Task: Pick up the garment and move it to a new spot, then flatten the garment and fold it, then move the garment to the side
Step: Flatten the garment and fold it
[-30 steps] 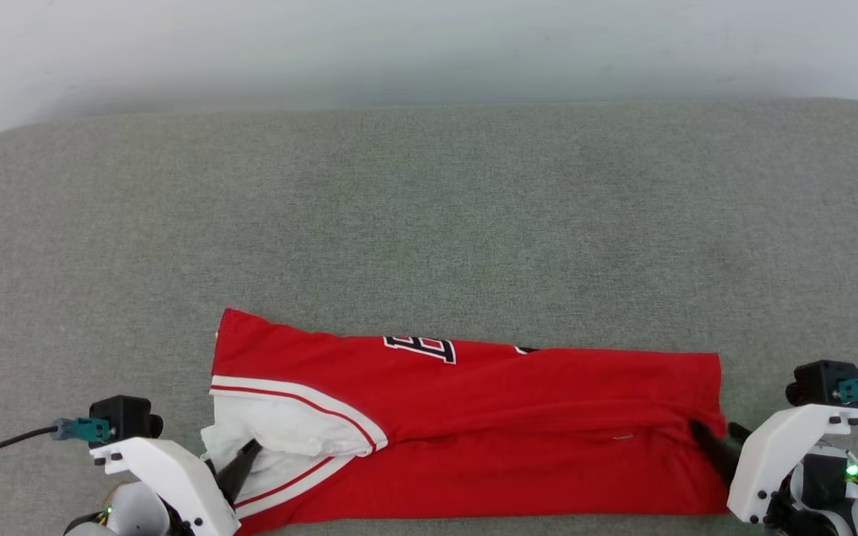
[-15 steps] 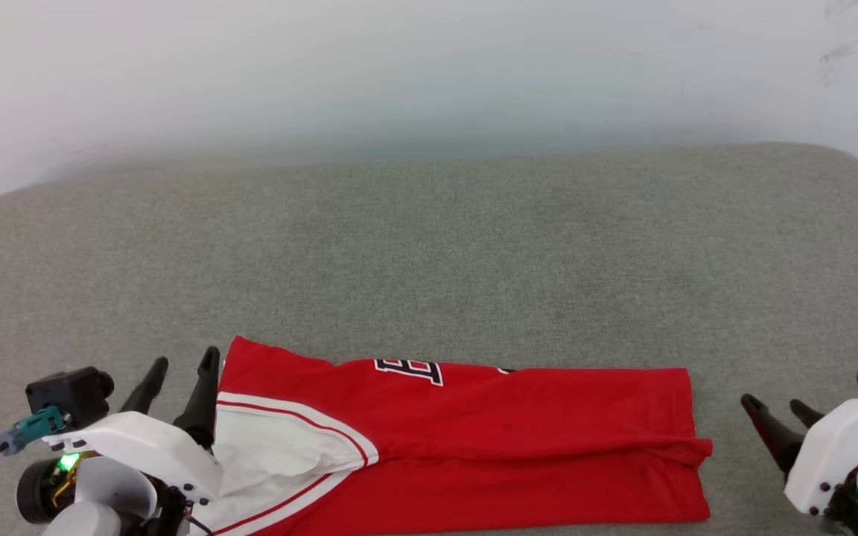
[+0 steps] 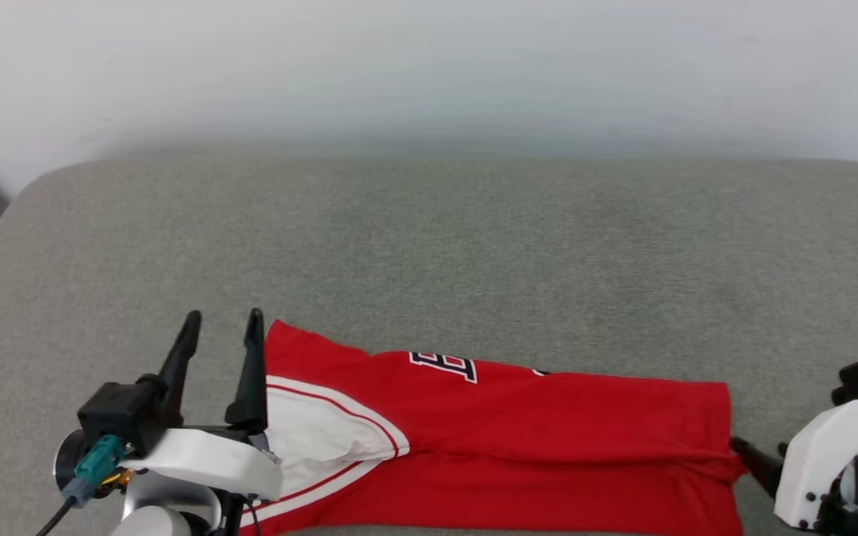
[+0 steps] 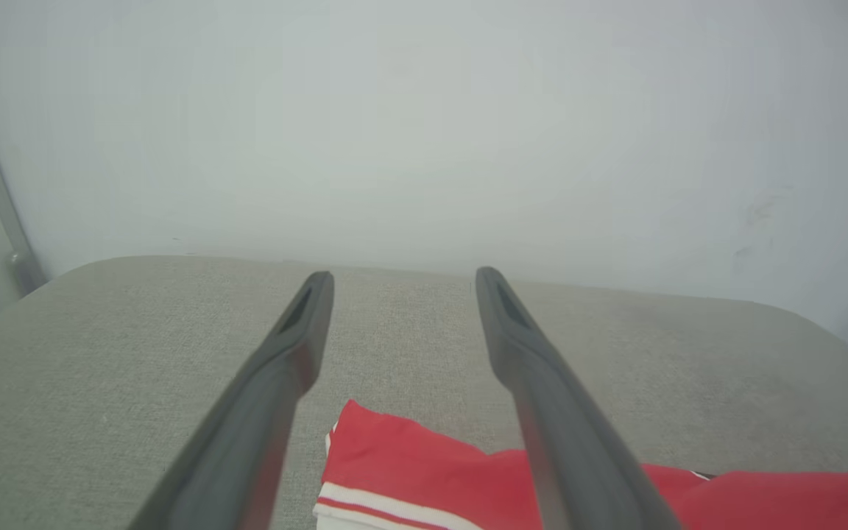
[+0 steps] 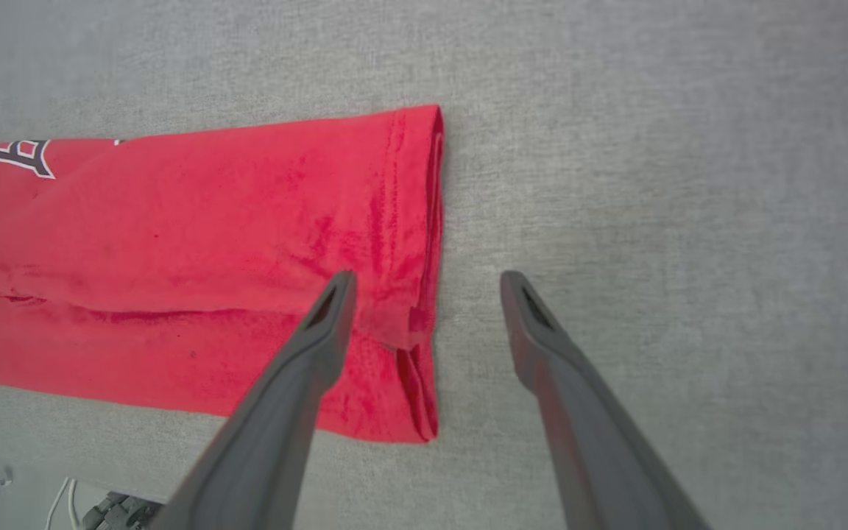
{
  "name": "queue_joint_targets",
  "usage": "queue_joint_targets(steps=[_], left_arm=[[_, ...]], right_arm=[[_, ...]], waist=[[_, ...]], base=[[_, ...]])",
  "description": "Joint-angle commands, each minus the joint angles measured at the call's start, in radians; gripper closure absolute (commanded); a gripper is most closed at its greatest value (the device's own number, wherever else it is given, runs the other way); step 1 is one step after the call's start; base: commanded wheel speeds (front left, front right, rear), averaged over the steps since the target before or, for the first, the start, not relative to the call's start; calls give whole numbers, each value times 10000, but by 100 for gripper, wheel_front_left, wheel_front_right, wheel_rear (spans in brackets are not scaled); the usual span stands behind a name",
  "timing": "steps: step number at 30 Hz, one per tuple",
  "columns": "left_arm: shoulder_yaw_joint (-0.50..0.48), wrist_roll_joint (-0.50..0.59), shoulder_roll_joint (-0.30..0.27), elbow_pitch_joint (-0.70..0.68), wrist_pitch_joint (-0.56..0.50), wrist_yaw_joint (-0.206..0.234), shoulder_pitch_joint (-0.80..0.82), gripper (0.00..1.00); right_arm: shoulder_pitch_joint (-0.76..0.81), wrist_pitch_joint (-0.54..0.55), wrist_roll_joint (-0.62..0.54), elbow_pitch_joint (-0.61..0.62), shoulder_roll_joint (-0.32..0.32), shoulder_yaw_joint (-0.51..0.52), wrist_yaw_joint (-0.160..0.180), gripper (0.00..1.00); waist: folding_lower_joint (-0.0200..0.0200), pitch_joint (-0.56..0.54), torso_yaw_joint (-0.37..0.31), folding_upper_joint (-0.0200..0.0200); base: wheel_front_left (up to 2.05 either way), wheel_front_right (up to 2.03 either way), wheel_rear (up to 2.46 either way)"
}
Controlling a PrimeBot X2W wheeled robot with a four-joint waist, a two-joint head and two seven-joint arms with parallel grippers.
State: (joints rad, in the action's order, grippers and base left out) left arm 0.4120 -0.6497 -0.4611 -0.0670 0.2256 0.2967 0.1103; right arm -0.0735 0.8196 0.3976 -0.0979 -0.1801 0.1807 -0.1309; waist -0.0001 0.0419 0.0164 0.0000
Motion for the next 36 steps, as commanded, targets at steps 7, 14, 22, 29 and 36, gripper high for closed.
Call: queue_joint_targets(steps=[7,14,22,29,36], left_arm=[[205,432,250,-216,237,-112,294,0],[332,651,352,-107,326,-285,341,0],[357,759,273,7,334,-200,-25,0],[384,780,186,-41,265,-23,-303,0],[280,718,173,-219,305,108,-515,0]], right_arm=[[-430,52,233,-1472,407,63,3,0],[-354,676,365,-2949,686,-262,0,90],[-846,48,439,-2263,26,-662,2,100],[-685,-354,340,-1919,-548,-238,5,100],[-525,-284,-78,-1628,-372,1826,4,100]], waist=[[1,744,782,0],[1,741,1046,0],[1,171,839,0],[1,-271,566,0],[1,-428,205,0]], base=[[0,0,0],[0,0,0],[0,0,0],[0,0,0],[0,0,0]])
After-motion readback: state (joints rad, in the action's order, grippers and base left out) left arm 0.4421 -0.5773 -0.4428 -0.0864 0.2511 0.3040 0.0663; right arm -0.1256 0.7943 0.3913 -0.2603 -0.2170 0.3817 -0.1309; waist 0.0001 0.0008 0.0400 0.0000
